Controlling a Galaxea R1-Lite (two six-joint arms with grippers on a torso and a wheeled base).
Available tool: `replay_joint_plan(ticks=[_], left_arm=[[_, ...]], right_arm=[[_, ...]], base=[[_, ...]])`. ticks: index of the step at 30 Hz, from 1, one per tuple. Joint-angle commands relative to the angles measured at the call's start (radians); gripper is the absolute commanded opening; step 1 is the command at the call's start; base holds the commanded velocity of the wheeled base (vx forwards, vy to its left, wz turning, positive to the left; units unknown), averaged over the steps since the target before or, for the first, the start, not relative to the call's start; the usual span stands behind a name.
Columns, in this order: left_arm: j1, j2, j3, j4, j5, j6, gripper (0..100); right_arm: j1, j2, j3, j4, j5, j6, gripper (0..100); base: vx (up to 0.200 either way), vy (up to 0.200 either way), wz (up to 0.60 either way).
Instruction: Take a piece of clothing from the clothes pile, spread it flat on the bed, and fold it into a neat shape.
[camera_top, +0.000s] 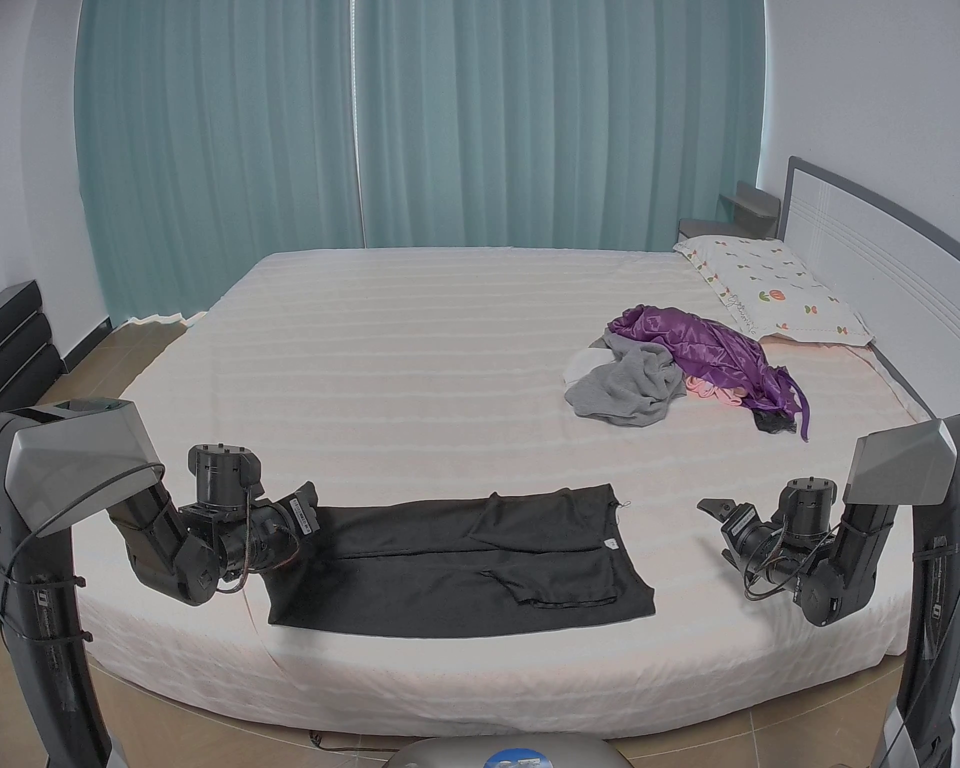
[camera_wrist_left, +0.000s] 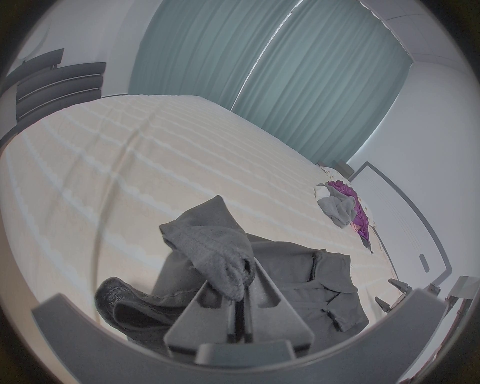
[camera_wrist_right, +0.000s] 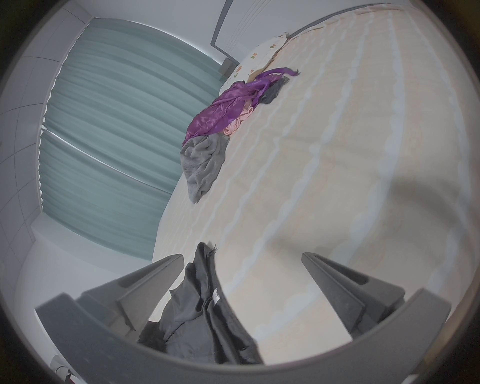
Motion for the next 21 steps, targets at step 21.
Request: replay_joint_plan(ticks=[21], left_arm=[[-0.117,-0.038,-0.056,0.087,0.035,-0.028,0]], right_arm=[[0.001,0.008,-0.003,0.0,-0.003,-0.006,100]], base=[[0.0,-0.2,0.0]])
